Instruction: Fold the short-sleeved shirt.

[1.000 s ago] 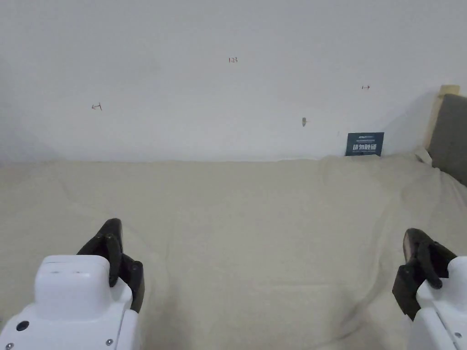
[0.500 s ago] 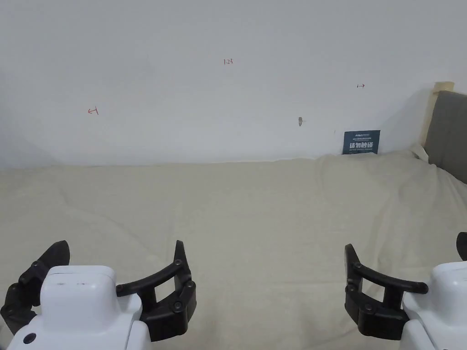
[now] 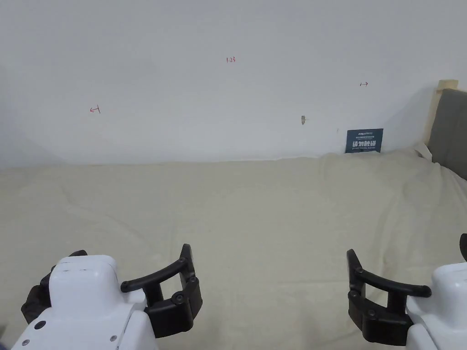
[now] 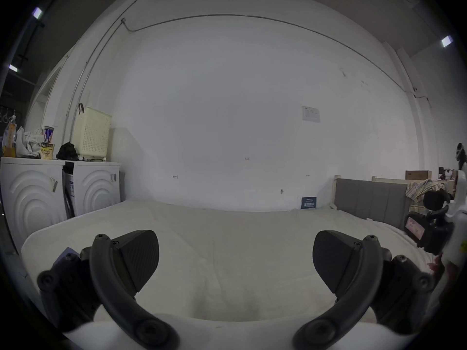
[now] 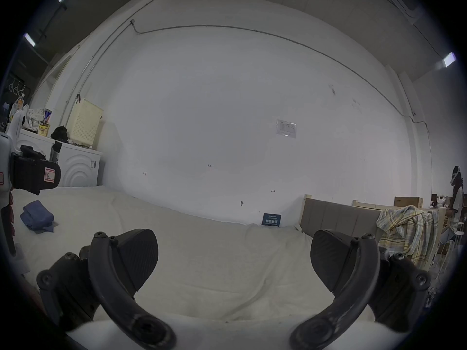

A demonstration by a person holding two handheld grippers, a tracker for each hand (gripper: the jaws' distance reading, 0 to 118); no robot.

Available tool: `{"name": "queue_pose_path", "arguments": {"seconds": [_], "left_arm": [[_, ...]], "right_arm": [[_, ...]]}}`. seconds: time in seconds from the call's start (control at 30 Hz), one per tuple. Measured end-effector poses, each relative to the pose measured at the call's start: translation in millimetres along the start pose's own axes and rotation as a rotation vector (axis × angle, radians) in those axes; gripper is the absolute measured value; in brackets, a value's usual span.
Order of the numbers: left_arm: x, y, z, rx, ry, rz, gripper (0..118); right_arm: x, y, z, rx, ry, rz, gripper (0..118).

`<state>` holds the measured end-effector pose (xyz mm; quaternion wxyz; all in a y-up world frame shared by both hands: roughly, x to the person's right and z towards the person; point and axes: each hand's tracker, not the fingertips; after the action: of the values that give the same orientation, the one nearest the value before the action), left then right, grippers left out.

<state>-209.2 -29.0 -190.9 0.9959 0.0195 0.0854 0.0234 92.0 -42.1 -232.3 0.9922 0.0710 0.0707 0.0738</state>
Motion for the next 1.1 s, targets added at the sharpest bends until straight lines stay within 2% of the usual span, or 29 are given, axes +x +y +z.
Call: {"name": "queue_pose_path", "arguments": {"seconds": [0.1, 0.27, 0.53, 0.8, 0.93, 1.1], "left_arm": [[4.2, -3.2, -2.9, -0.023, 0.112, -0.033, 118], [0.0, -1.0, -7.3, -0.073, 0.035, 0.034, 118], [-1.2, -1.5, -7.0, -0.075, 0.050, 0.052, 118], [-0.1, -7.1, -5.9, -0.078, 0.060, 0.024, 118], [8.4, -5.5, -3.6, -0.083, 0.118, 0.005, 118], [11.5, -6.1, 0.3, -0.086, 0.062, 0.000, 118]], "right_arm": [[-0.8, -2.6, -0.6, -0.024, 0.005, -0.008, 118], [-2.2, -7.1, -1.6, -0.053, 0.005, -0.017, 118], [-6.7, -9.3, -3.3, -0.065, 0.012, -0.001, 118], [-11.4, -11.9, -1.5, -0.069, 0.026, 0.007, 118], [-11.8, -10.4, -2.1, -0.071, 0.038, -0.001, 118], [-11.7, -8.9, -1.9, -0.064, 0.046, -0.005, 118]]}}
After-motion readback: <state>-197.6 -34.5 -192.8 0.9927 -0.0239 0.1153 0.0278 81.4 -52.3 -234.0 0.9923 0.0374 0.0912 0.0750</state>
